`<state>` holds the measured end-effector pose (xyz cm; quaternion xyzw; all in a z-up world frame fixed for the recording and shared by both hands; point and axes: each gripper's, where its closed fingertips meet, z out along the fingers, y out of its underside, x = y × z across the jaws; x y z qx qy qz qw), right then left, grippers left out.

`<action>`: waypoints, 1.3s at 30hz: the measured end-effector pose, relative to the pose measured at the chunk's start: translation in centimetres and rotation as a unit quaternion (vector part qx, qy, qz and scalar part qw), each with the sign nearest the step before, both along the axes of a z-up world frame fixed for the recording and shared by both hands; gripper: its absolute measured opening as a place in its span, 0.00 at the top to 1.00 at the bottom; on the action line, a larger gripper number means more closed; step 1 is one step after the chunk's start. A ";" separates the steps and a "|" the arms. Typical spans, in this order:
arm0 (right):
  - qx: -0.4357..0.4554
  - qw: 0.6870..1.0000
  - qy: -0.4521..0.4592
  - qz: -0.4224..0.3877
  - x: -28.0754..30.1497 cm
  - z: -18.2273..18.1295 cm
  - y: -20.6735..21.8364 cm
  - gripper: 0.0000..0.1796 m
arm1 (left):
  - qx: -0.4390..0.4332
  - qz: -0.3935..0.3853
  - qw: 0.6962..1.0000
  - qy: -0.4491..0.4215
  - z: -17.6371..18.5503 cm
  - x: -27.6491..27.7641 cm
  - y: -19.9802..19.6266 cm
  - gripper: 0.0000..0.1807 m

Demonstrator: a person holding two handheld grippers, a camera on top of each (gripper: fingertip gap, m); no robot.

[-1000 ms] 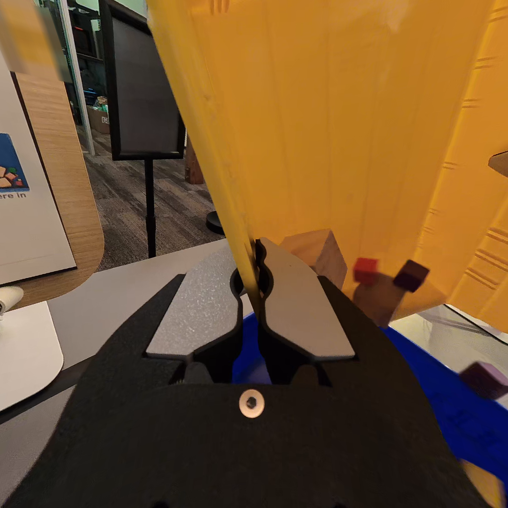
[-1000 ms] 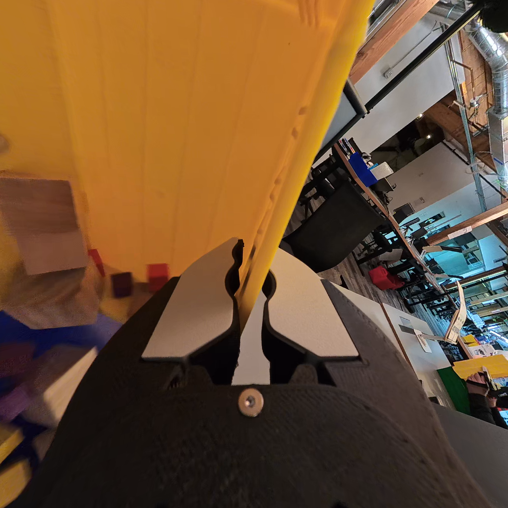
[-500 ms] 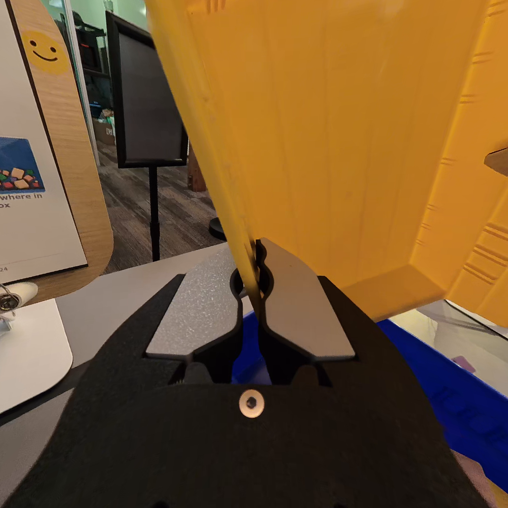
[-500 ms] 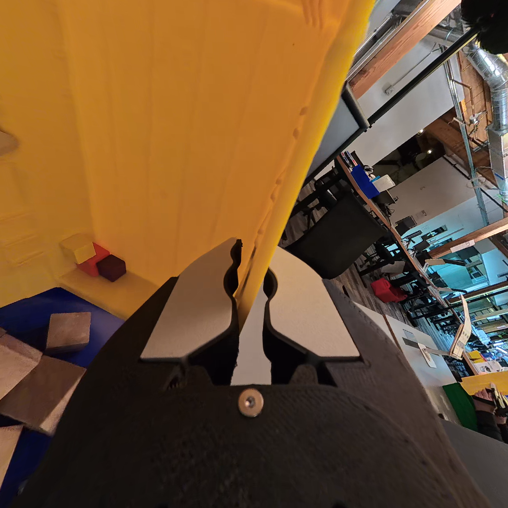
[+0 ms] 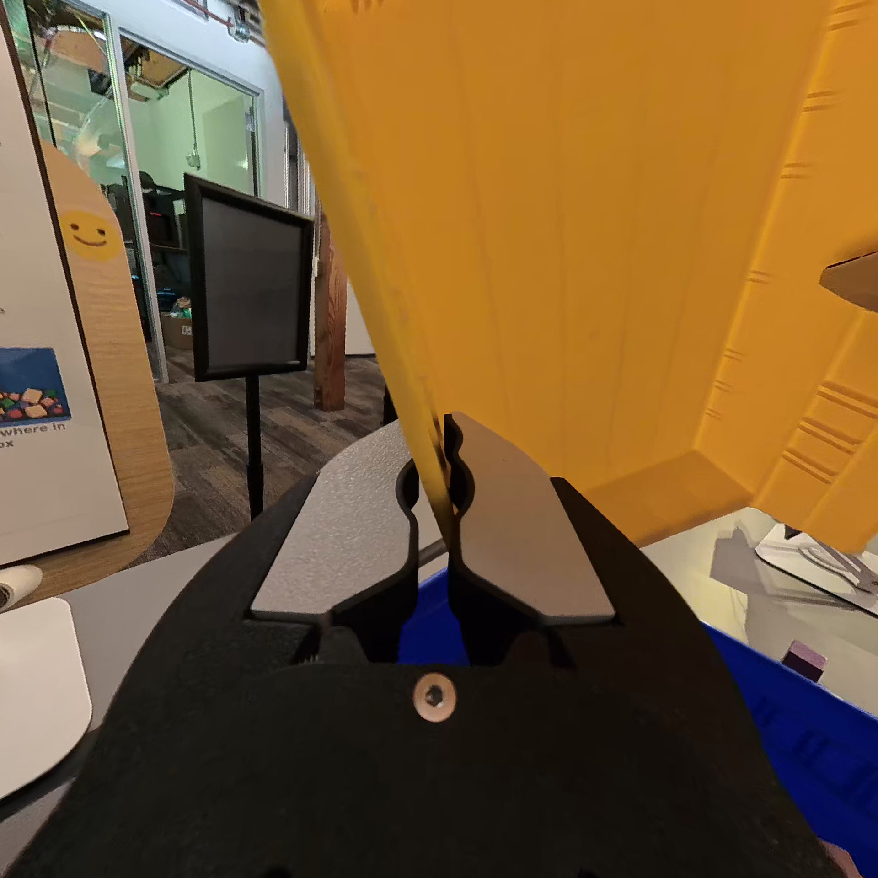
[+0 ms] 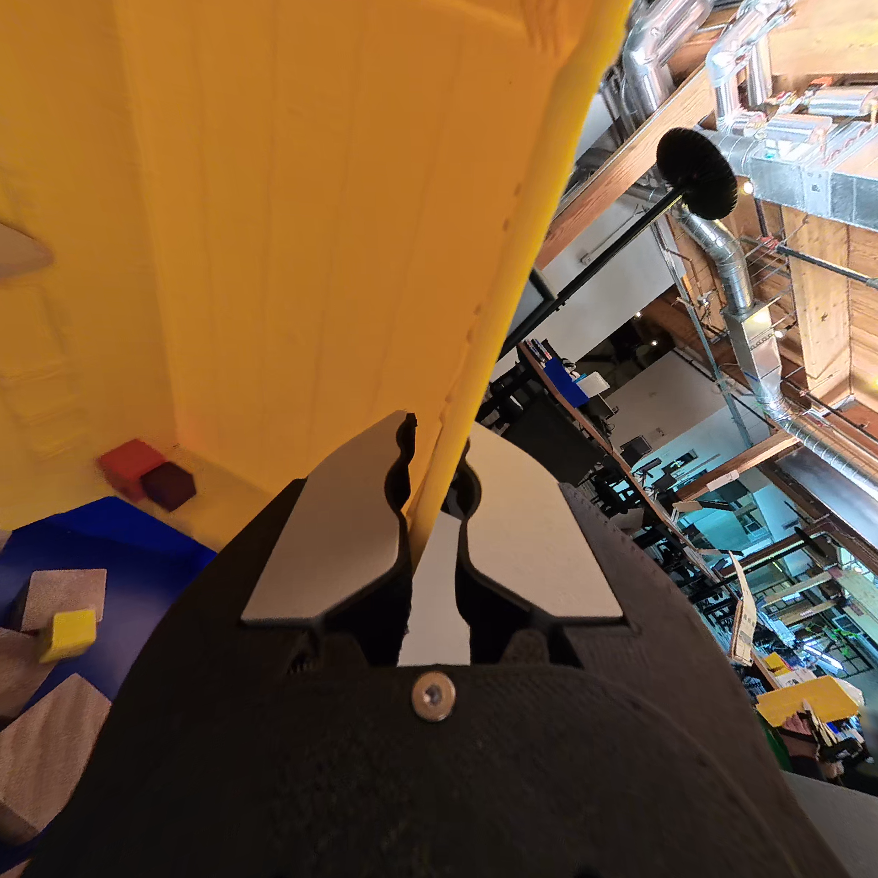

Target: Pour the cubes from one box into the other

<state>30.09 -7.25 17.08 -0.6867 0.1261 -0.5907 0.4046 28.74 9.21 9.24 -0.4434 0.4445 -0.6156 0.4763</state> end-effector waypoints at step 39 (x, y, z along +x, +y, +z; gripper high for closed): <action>-0.158 0.648 0.722 0.185 -29.1 -25.9 35.0 0.82 | -0.049 0.171 0.654 0.736 -14.0 -39.8 31.4 0.97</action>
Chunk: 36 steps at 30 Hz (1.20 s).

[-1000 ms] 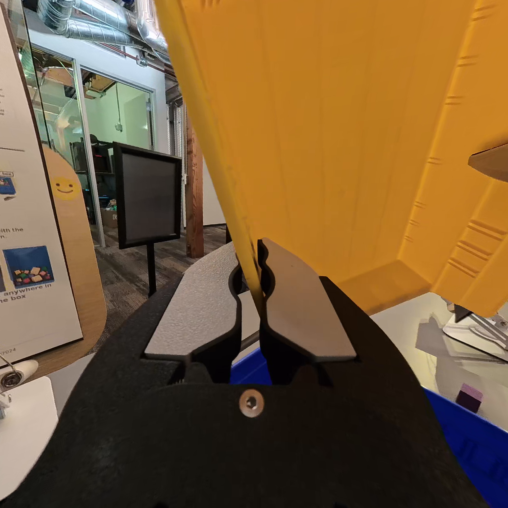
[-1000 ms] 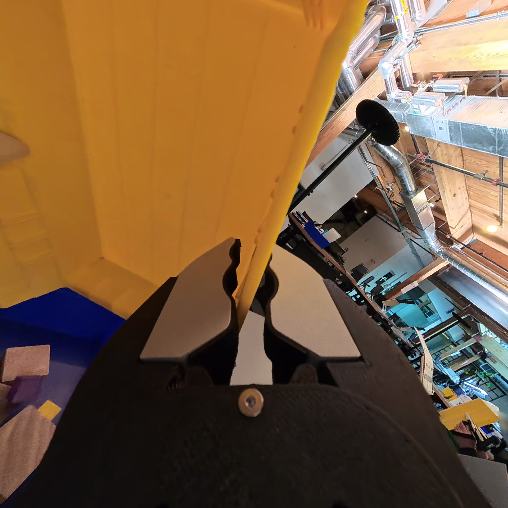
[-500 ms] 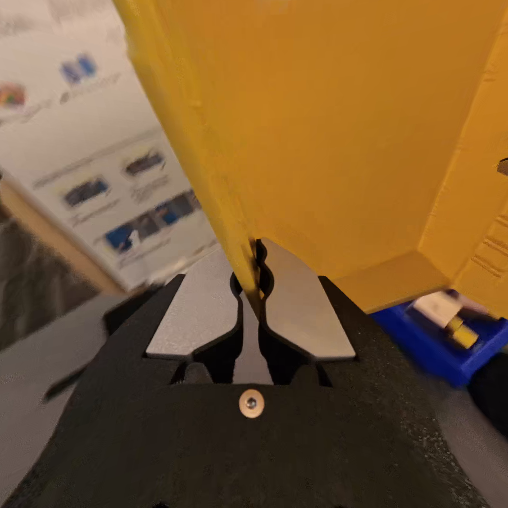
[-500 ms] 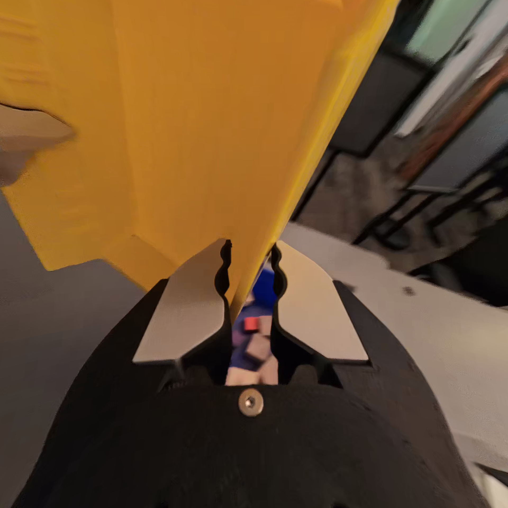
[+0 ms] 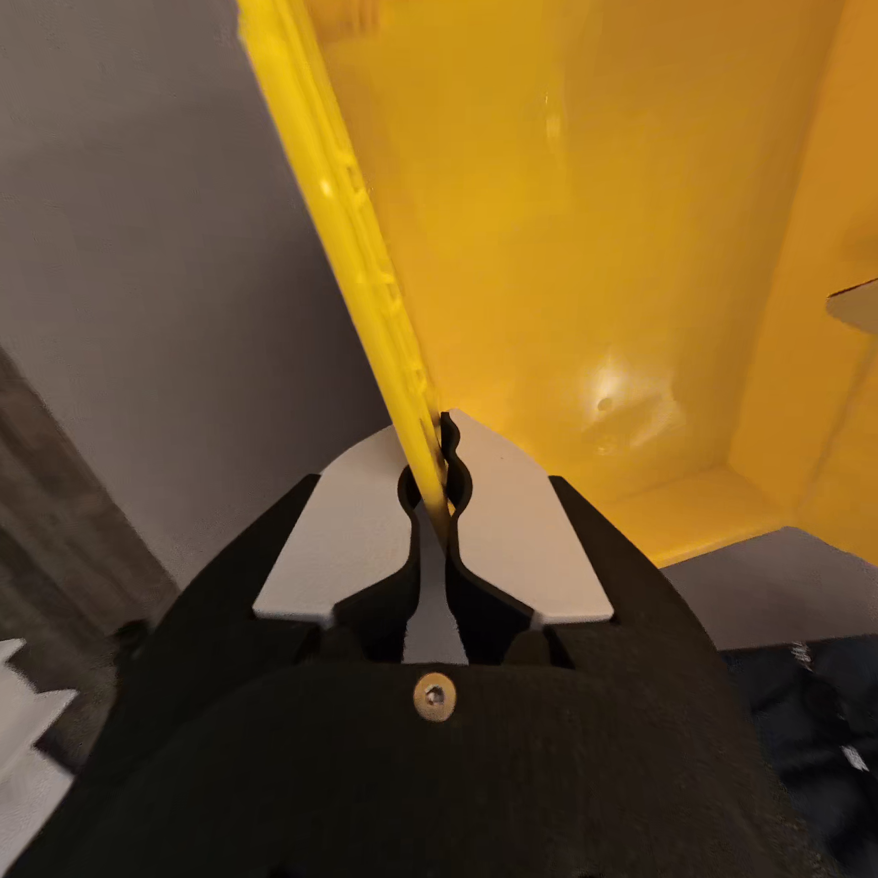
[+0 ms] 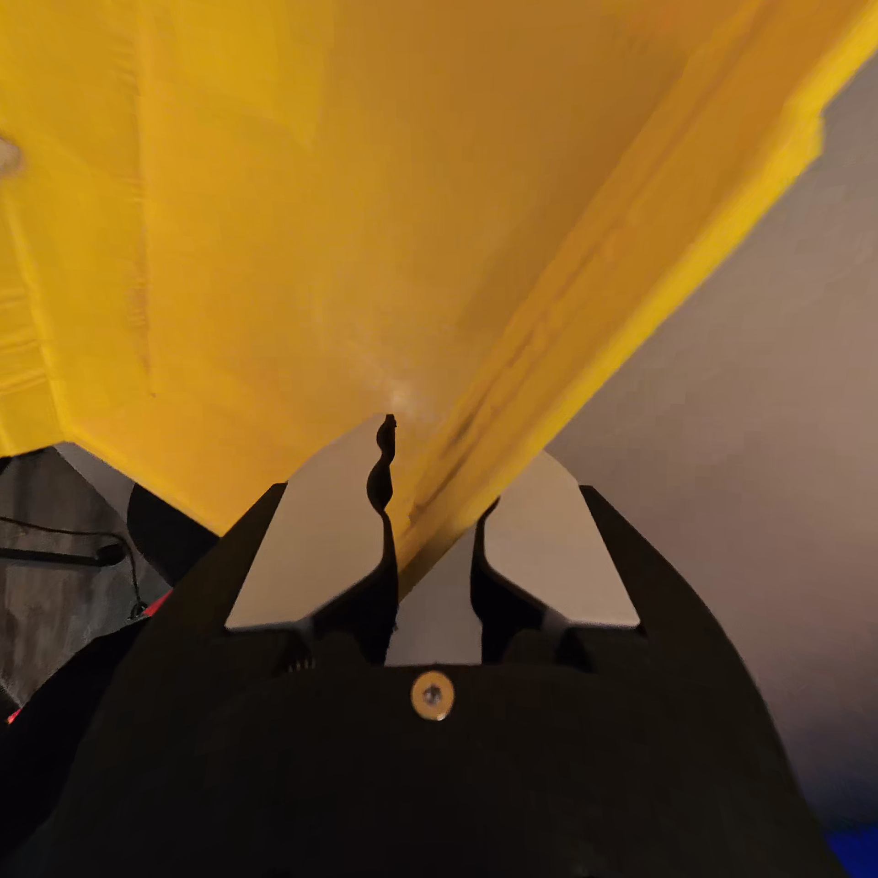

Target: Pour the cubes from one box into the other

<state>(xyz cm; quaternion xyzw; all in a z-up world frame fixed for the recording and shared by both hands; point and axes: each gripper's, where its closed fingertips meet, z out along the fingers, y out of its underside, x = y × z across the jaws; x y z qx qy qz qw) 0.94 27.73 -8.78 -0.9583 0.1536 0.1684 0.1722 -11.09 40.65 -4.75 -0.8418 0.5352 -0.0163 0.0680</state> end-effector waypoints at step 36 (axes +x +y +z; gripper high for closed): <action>0.156 0.867 -0.387 -0.271 31.5 11.0 -50.4 0.78 | 0.126 -0.063 0.789 -0.597 12.1 -2.4 0.2 0.69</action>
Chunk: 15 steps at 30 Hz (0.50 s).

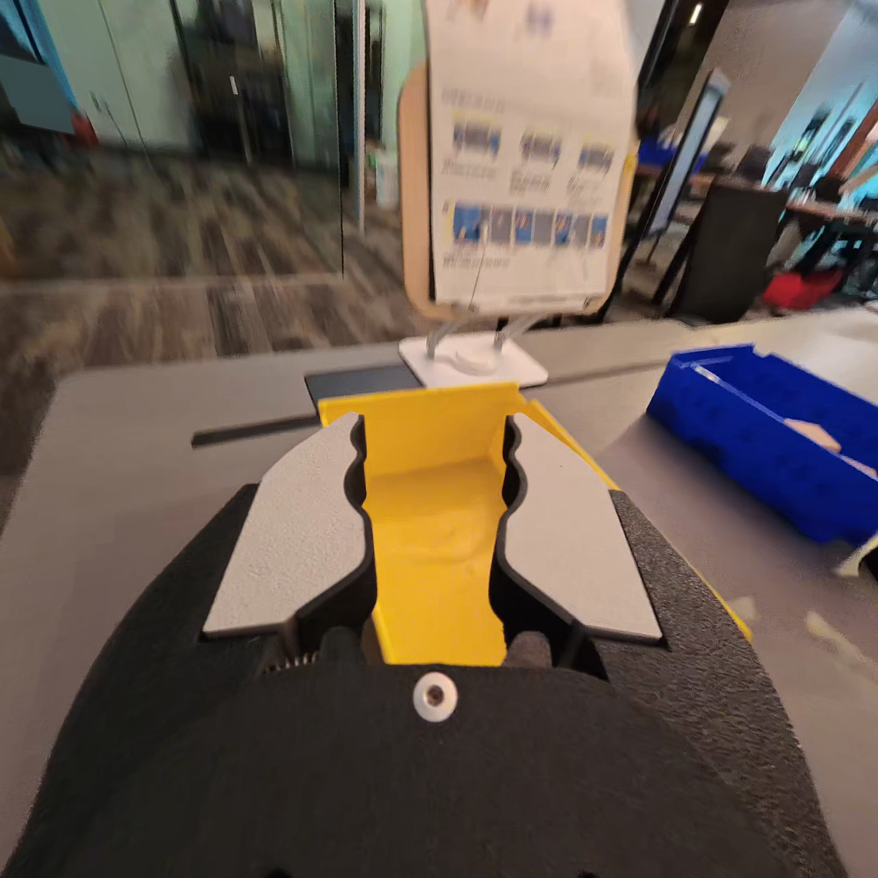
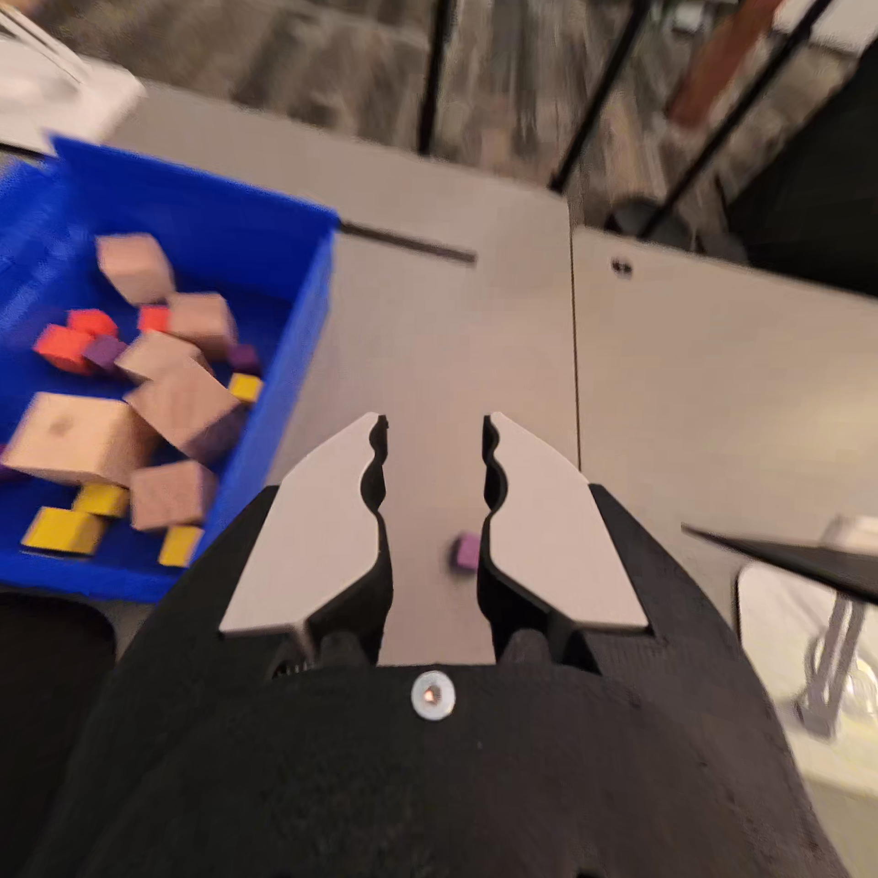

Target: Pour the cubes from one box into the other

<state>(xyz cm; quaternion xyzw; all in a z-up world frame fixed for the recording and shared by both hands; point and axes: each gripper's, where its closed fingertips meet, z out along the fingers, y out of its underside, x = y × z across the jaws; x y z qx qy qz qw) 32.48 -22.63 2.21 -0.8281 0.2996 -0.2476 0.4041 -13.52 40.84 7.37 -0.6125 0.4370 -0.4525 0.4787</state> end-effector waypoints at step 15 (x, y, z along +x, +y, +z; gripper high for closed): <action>-0.139 0.945 0.272 -0.113 1.3 -16.2 -6.5 0.74 | 0.004 -0.044 0.995 -0.089 0.2 -2.0 -11.7 0.73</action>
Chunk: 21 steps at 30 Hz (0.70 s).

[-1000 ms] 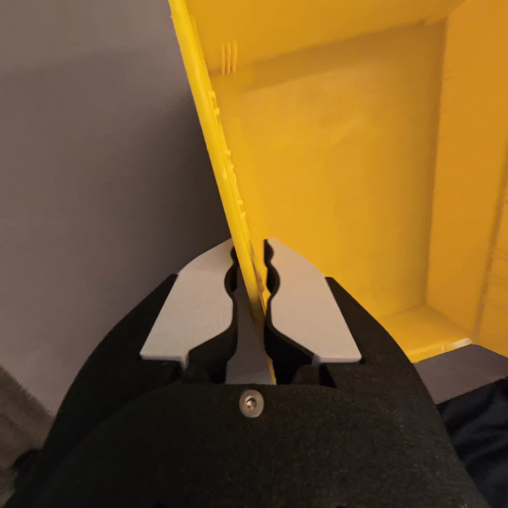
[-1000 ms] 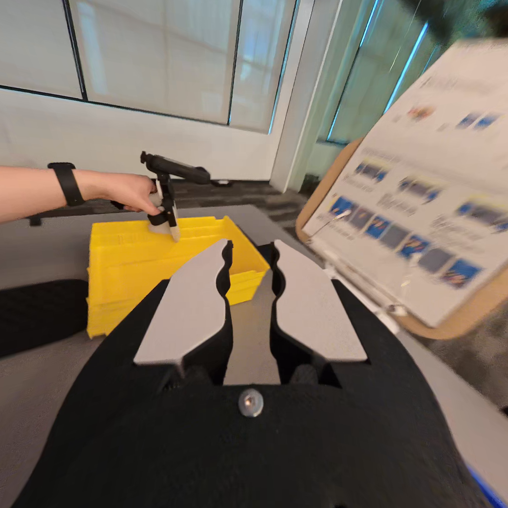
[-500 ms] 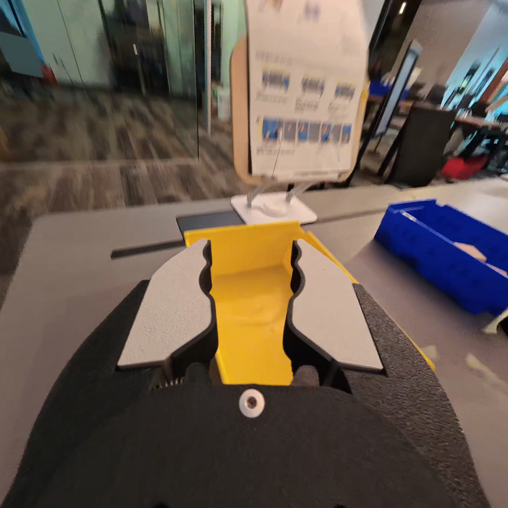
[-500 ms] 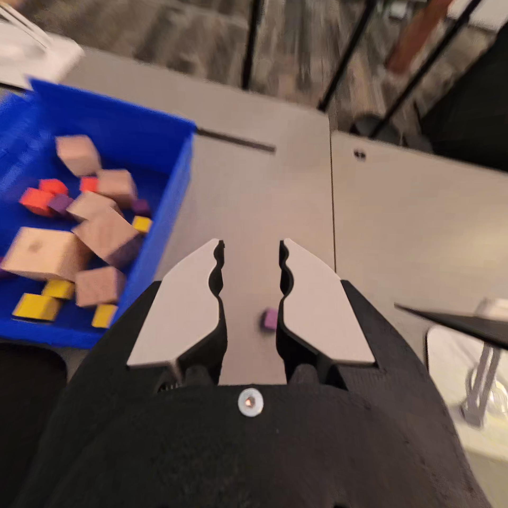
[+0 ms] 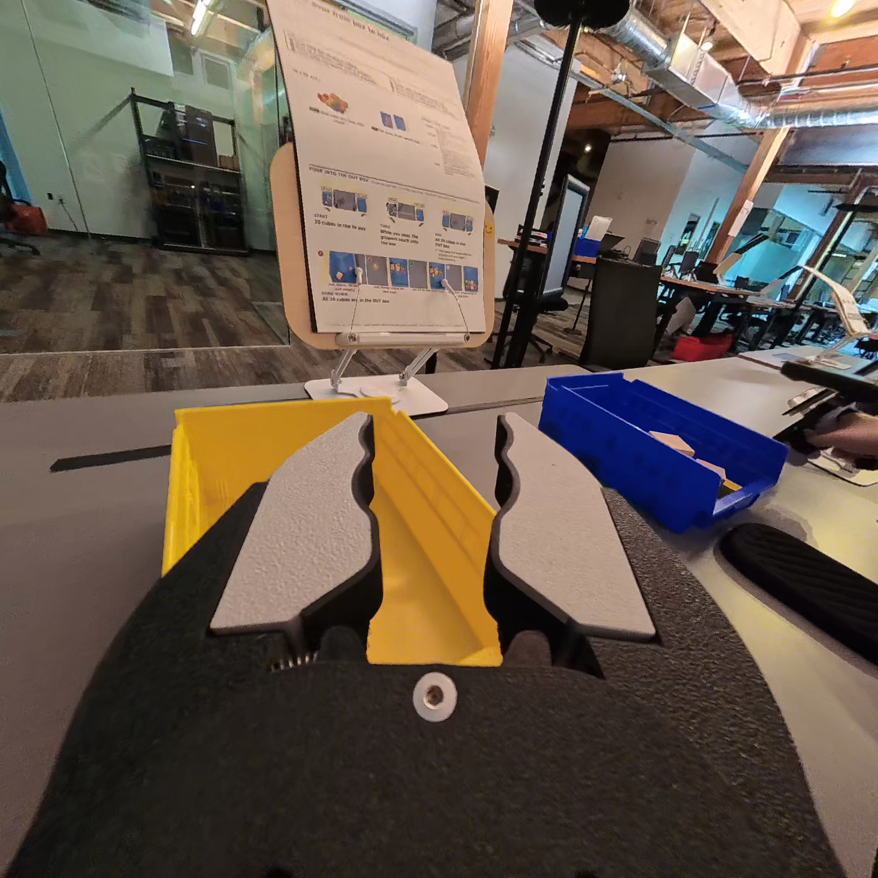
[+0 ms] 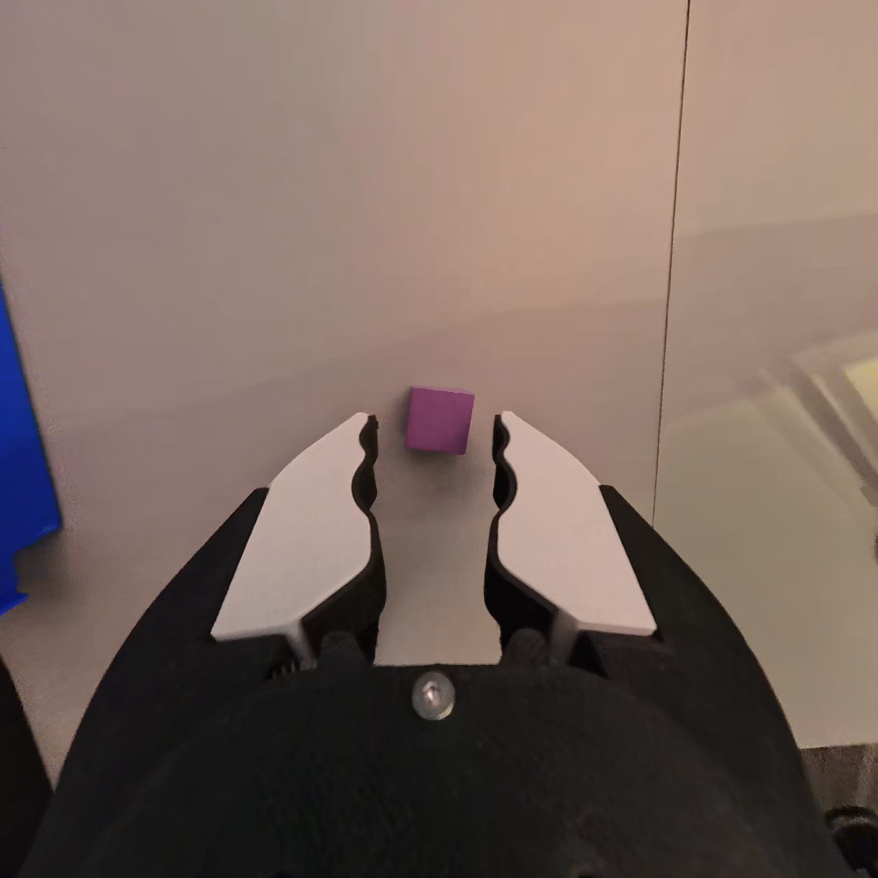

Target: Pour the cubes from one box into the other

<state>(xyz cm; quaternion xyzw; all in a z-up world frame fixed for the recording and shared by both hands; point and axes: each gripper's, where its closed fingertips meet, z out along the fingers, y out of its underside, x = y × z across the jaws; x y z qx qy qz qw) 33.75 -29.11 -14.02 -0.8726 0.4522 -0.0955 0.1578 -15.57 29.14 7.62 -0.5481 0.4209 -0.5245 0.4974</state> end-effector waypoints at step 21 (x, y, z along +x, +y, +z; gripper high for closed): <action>0.209 0.952 -0.112 0.193 -5.5 17.3 14.7 0.85 | -0.028 0.012 1.000 -0.008 -1.4 -2.0 -0.1 0.75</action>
